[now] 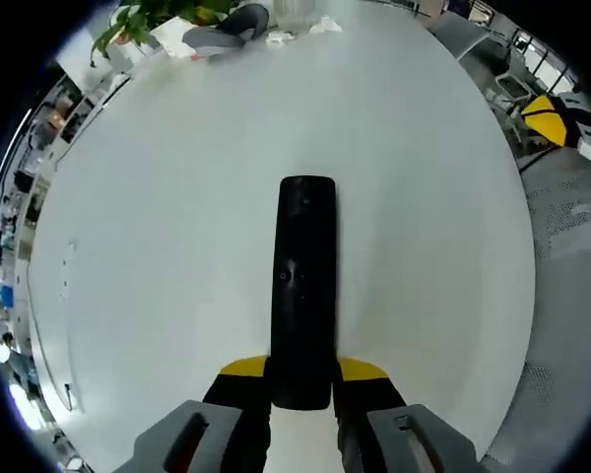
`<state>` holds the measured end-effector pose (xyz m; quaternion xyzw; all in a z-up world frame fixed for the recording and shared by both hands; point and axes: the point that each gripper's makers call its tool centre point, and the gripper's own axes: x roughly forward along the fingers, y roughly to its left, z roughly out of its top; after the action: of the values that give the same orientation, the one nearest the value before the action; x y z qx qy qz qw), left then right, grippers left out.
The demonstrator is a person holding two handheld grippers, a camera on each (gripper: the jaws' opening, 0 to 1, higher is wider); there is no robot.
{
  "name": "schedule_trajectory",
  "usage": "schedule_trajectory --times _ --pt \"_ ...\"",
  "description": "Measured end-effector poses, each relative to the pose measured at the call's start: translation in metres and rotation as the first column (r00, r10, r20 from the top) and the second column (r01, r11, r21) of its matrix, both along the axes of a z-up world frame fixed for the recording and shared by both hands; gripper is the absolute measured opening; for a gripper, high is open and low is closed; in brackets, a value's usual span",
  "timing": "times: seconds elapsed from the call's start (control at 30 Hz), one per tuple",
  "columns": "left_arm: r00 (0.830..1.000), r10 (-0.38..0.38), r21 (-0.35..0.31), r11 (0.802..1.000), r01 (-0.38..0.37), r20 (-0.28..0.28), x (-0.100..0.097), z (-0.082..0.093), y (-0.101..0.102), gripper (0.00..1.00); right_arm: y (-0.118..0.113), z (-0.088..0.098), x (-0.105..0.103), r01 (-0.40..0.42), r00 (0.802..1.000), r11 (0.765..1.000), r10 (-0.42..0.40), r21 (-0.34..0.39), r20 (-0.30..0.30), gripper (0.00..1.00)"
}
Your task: Press the specified remote control buttons in sequence, fully releasing each button before pressing the next.
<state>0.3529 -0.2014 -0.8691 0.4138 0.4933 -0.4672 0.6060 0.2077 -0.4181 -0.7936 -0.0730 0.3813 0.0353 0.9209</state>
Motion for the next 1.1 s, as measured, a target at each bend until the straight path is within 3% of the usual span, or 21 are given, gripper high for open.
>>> schedule_trajectory --times 0.3,0.5,0.83,1.1 --pt "1.000 0.000 -0.022 1.000 0.000 -0.001 -0.017 0.001 0.002 0.23 -0.001 0.005 0.000 -0.002 0.999 1.000 0.002 0.000 0.032 0.00" --pt "1.000 -0.020 -0.002 1.000 0.020 -0.002 -0.026 0.000 0.001 0.23 -0.003 0.009 0.002 0.017 0.998 1.000 -0.019 0.023 0.052 0.00" --pt "1.000 -0.025 -0.013 1.000 0.025 0.003 -0.048 0.001 0.004 0.23 0.005 0.010 0.001 0.003 0.999 0.998 -0.005 0.056 0.048 0.00" --pt "1.000 -0.019 -0.058 0.998 0.020 0.012 -0.066 0.002 0.007 0.23 0.012 0.006 -0.003 0.002 1.000 0.995 -0.003 0.098 0.006 0.00"
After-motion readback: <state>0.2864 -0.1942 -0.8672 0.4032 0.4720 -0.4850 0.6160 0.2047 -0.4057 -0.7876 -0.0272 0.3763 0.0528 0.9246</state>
